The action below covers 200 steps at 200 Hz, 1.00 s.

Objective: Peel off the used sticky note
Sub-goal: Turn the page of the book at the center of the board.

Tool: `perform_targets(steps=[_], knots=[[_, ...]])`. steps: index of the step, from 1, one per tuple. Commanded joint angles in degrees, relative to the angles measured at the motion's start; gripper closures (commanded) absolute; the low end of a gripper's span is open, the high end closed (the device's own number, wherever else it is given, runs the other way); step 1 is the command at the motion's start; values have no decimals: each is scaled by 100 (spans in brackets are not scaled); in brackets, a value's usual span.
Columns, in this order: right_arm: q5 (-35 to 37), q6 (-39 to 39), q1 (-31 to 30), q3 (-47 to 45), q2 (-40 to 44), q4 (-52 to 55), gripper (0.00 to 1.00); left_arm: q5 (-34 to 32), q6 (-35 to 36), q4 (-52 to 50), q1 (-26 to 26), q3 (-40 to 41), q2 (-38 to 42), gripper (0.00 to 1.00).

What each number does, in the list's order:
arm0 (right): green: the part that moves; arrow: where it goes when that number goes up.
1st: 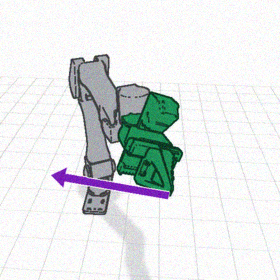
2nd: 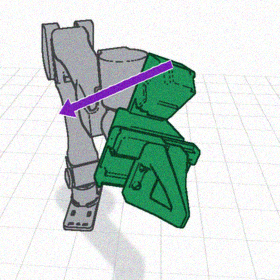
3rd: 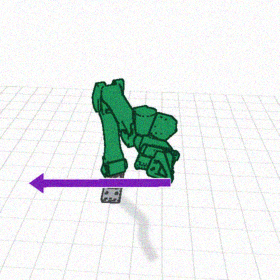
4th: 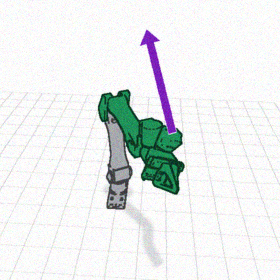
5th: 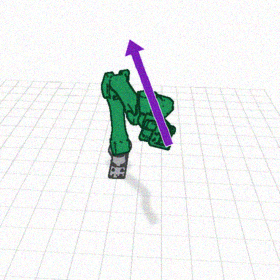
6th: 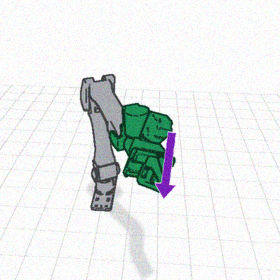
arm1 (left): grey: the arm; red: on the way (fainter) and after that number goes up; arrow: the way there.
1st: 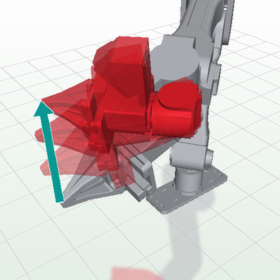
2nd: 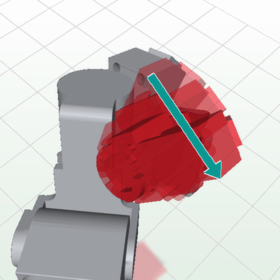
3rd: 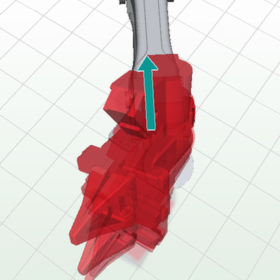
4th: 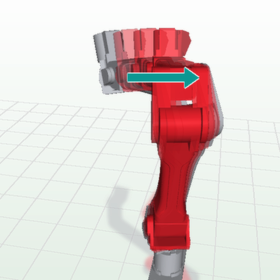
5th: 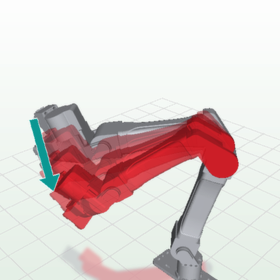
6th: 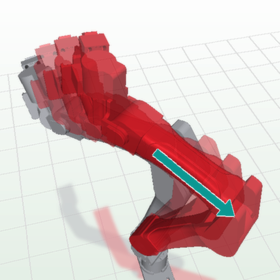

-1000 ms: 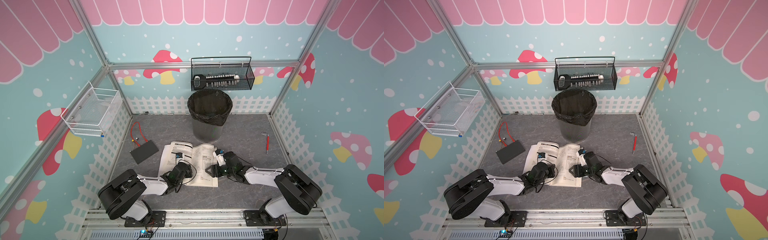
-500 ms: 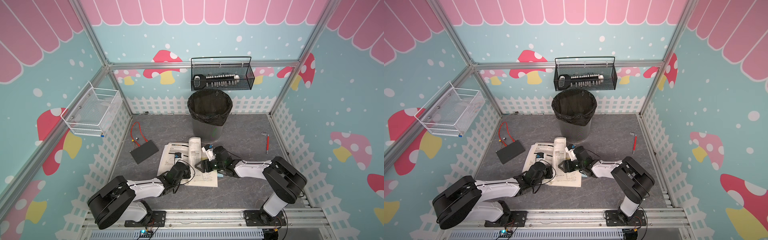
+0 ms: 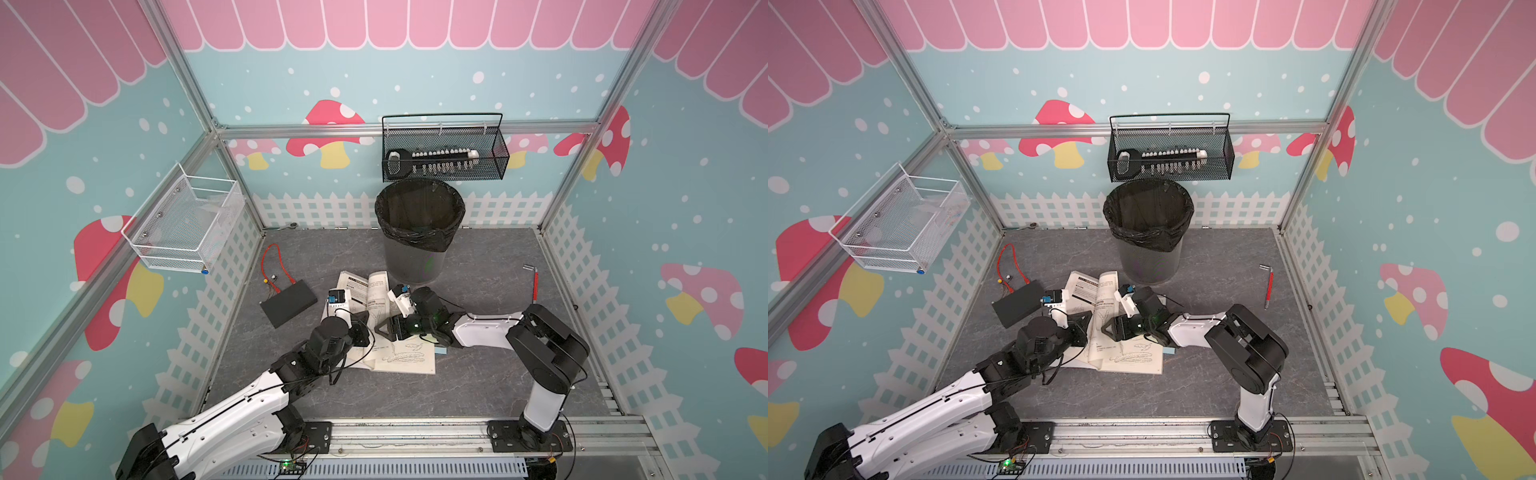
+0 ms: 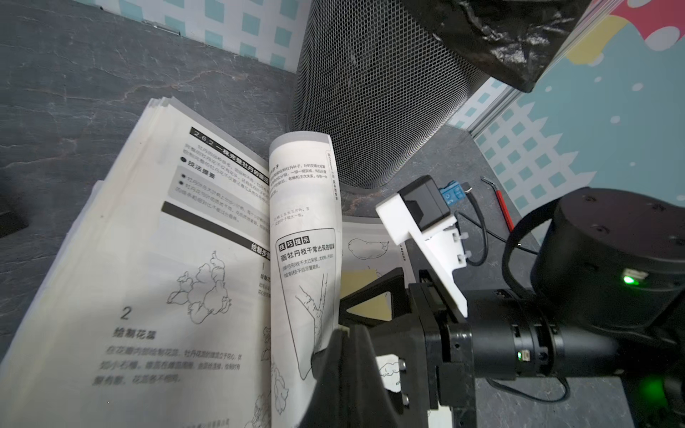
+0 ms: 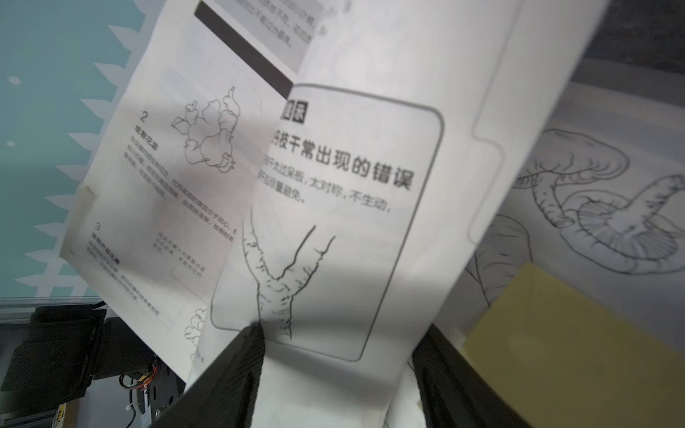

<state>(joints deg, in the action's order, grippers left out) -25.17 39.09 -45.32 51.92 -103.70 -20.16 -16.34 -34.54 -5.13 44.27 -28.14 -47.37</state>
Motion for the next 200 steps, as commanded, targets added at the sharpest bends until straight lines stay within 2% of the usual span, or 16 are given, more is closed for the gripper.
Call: perform_targets(steps=[1, 55, 108, 159, 200], knots=[[-118, -33, -86, 272, -153, -24, 31, -39, -136, -498, -21, 197, 144, 100], [-229, -152, -218, 1035, -685, 191, 31, 99, -559, -429, -21, 688, 262, 100], [-536, -115, -296, 1737, -1220, 224, 30, 223, -698, -460, -23, 934, 796, 100], [-1139, 204, -483, 2349, -1758, -135, 17, 225, -733, -623, -17, 974, 952, 100], [-1358, 526, -522, 2433, -1891, -515, 14, 201, -743, -619, -23, 1004, 976, 100]])
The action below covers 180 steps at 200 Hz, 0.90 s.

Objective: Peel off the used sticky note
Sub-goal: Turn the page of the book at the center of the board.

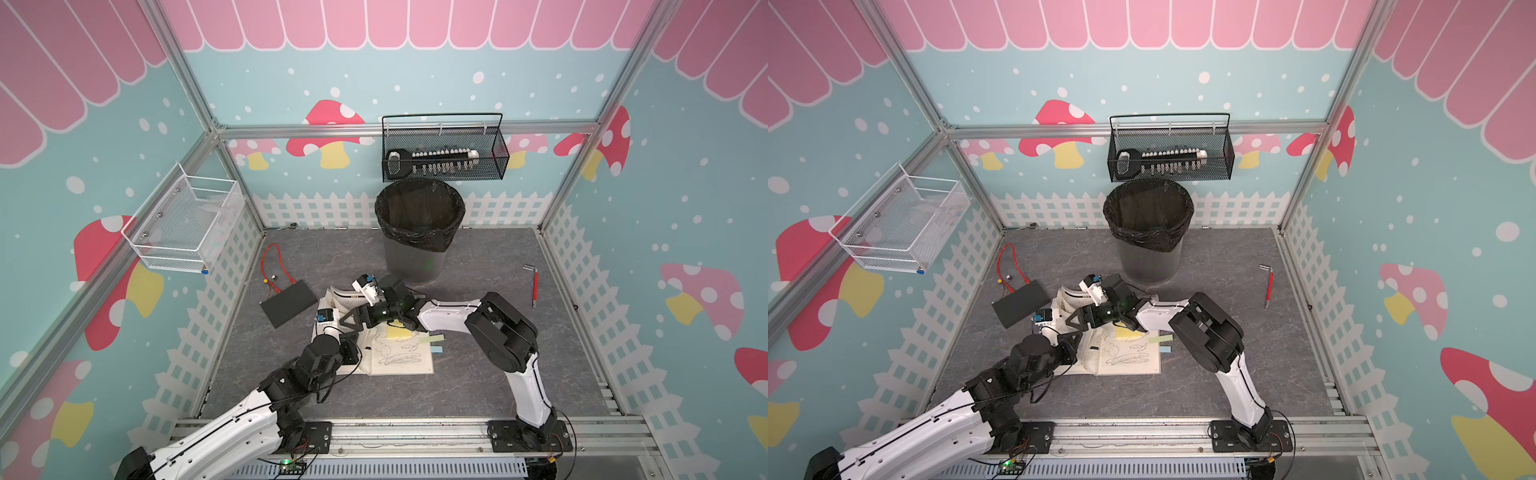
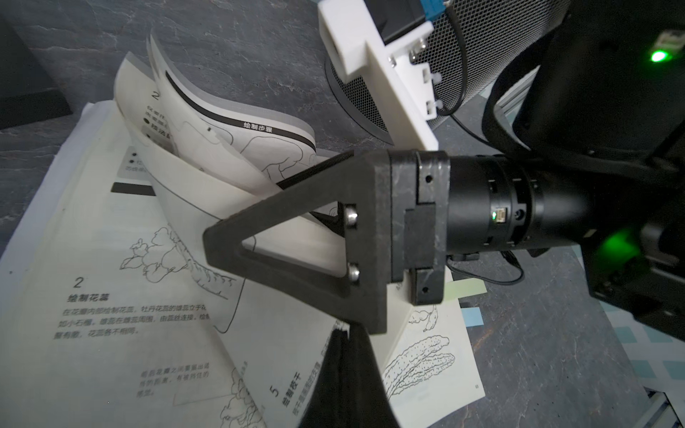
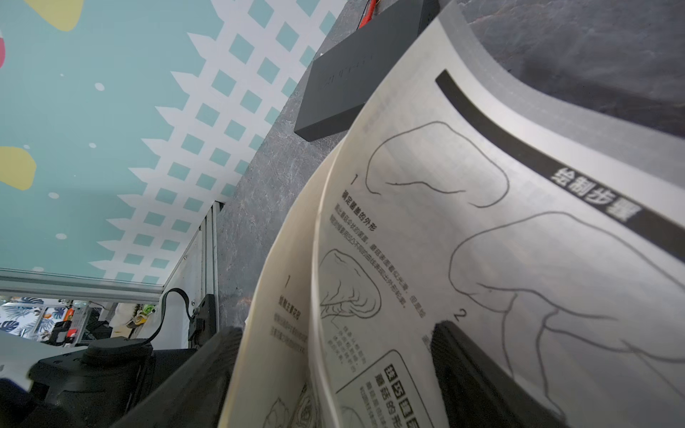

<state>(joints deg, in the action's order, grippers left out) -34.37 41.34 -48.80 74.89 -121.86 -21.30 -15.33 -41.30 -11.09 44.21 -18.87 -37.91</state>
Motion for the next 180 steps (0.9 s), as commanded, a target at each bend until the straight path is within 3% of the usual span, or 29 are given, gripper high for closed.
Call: perform_targets(steps=[1, 80, 130, 180], knots=[[-438, 307, -174, 137, -74, -406, 14, 96, -70, -23, -13, 81, 29, 100], [-720, 941, -170, 95, 129, -1136, 13, 362, 75, -53, -8, 29, 184, 100], [-708, 1248, -157, 78, 44, -1258, 13, 1032, 342, -84, 42, 64, 995, 100], [-573, 1223, -148, 47, -73, -1160, 13, 972, 377, -38, 71, -122, 1486, 100]])
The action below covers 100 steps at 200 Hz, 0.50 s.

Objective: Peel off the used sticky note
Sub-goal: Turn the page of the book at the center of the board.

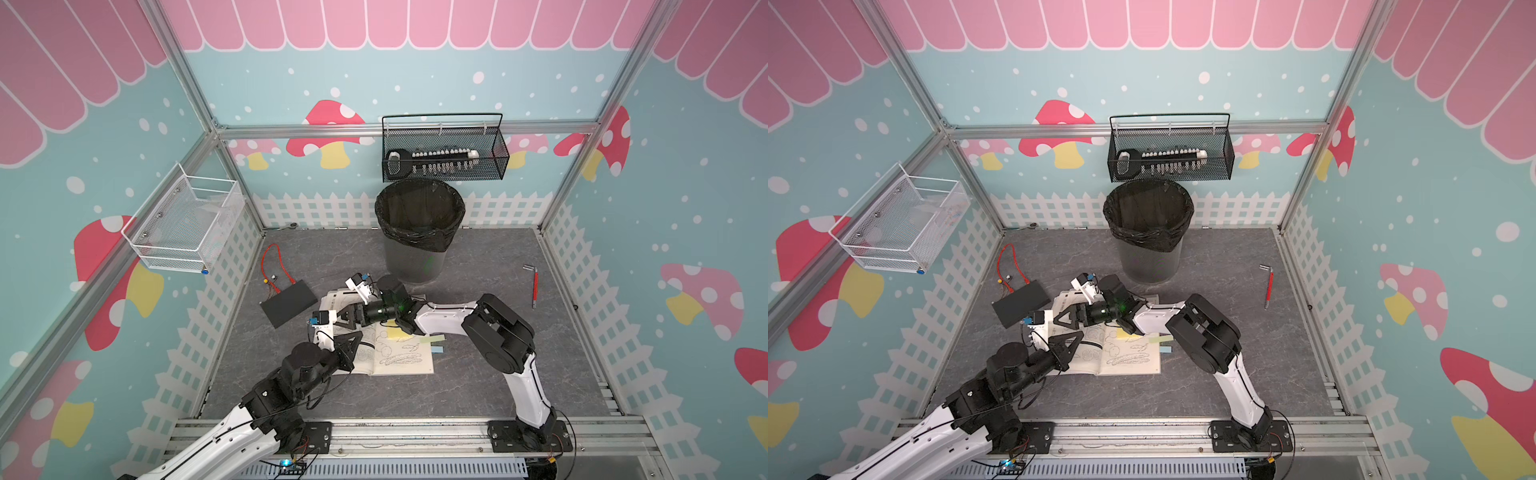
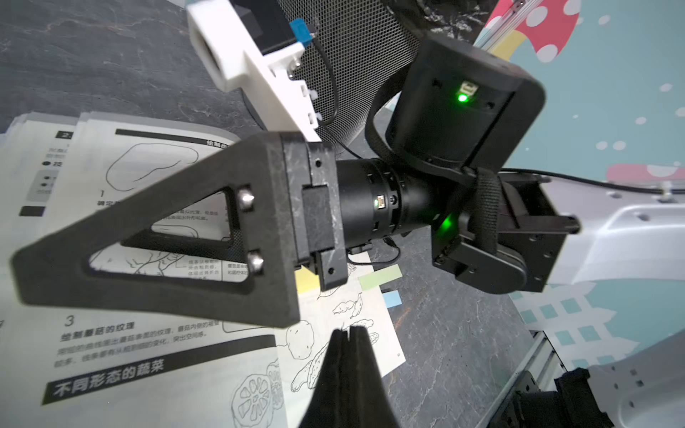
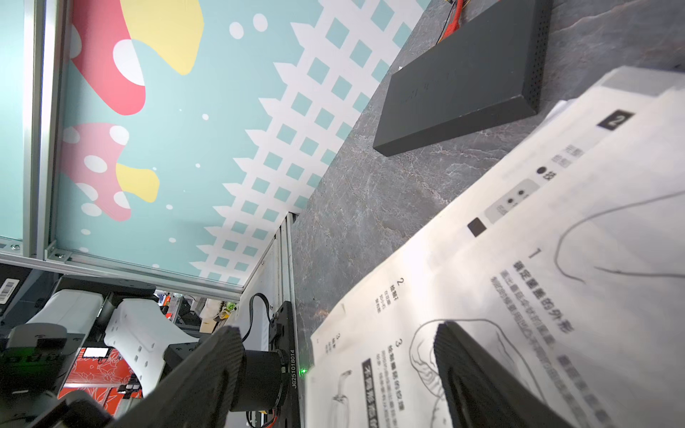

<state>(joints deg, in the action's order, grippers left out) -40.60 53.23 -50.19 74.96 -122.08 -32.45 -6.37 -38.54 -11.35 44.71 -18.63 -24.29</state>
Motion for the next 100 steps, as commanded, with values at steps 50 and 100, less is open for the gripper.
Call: perform_targets(steps=[50, 100], knots=[[450, -340, 49, 81, -104, 432, 27, 270, -6, 515, 25, 90, -619, 100], [329, -719, 203, 776, -660, 1044, 44, 601, 142, 1209, 155, 272, -1331, 100]])
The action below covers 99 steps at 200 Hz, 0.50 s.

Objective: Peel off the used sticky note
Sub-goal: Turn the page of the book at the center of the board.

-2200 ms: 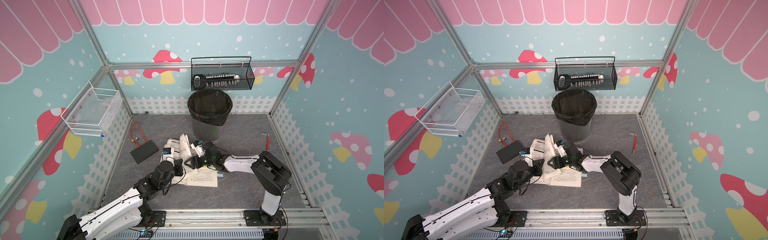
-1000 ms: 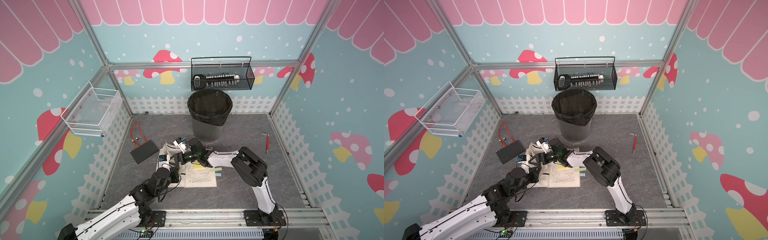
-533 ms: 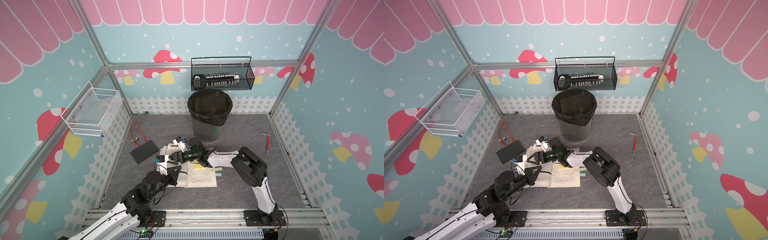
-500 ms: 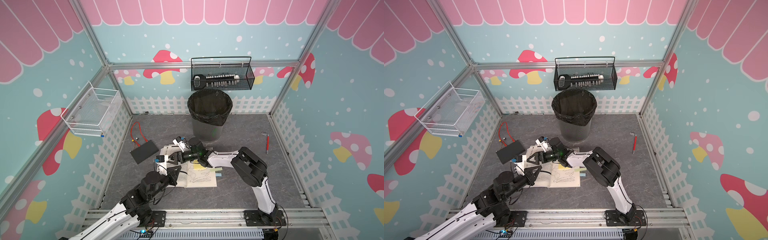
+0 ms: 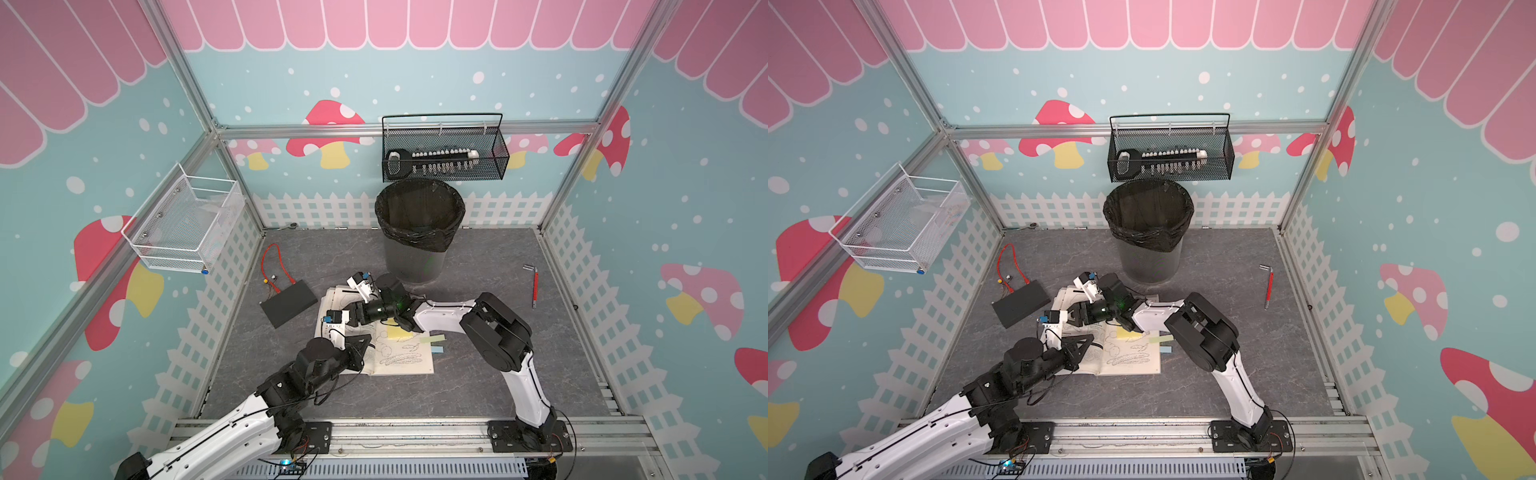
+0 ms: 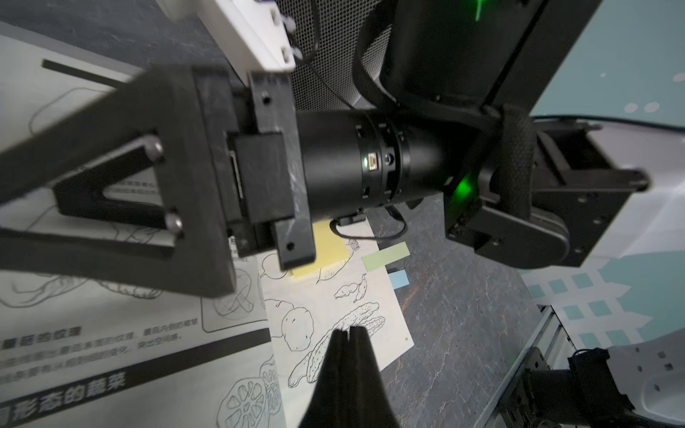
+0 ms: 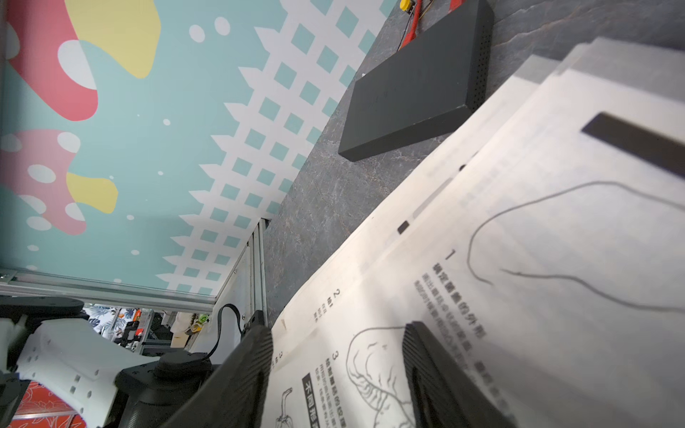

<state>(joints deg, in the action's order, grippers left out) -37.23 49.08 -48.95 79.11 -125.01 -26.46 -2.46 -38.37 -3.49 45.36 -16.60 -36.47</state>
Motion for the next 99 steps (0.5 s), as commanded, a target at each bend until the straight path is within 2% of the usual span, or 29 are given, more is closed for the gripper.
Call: perform_targets(steps=[1, 49, 71, 99], knots=[[-10, -312, 83, 373, -380, 451, 45, 210, 131, 421, 93, 74, -114, 100], [-179, -546, 99, 1057, -915, 922, 58, 245, 156, 534, 148, 257, -245, 100], [-274, -625, 105, 1205, -1082, 1019, 65, 357, 78, 843, 151, 390, -617, 100], [-377, -780, 114, 1404, -1286, 1179, 67, 308, 42, 1170, 170, 447, -1241, 100]])
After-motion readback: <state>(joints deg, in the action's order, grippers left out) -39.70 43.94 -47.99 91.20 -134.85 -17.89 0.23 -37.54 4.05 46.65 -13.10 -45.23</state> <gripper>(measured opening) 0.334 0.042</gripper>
